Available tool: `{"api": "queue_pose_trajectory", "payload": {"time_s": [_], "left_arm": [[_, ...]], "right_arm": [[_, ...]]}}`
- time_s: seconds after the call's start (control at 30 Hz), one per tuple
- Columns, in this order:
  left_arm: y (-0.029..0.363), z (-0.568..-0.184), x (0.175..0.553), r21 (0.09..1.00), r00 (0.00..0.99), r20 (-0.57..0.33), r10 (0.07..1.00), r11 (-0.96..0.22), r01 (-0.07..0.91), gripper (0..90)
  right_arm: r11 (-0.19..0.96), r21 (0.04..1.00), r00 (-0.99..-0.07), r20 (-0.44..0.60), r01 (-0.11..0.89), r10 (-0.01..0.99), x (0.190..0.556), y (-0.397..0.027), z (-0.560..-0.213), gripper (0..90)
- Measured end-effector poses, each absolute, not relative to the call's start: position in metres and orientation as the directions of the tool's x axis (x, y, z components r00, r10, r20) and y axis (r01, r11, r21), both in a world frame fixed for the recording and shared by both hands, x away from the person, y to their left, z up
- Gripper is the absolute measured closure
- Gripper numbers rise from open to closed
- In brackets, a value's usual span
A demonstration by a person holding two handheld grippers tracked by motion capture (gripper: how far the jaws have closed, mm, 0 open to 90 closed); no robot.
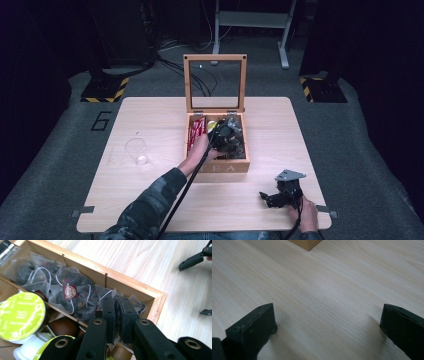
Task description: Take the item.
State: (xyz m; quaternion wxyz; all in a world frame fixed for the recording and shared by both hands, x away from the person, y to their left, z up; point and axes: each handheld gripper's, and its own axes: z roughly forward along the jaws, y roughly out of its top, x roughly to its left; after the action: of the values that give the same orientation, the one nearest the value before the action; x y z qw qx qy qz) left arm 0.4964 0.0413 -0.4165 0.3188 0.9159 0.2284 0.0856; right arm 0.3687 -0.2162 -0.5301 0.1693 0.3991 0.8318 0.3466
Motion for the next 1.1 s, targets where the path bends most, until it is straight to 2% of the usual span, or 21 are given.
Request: {"api": "queue_pose_trajectory", "payload": {"time_s": [1.1], "left_arm": [[0.082, -0.381, 0.487, 0.693, 0.853, 0.057, 0.519, -0.636, 0.34, 84.6]], "right_arm": [[0.44, 0.713, -0.623, -0.005, 0.546, 0.782, 0.369, -0.216, -0.53, 0.0]]}}
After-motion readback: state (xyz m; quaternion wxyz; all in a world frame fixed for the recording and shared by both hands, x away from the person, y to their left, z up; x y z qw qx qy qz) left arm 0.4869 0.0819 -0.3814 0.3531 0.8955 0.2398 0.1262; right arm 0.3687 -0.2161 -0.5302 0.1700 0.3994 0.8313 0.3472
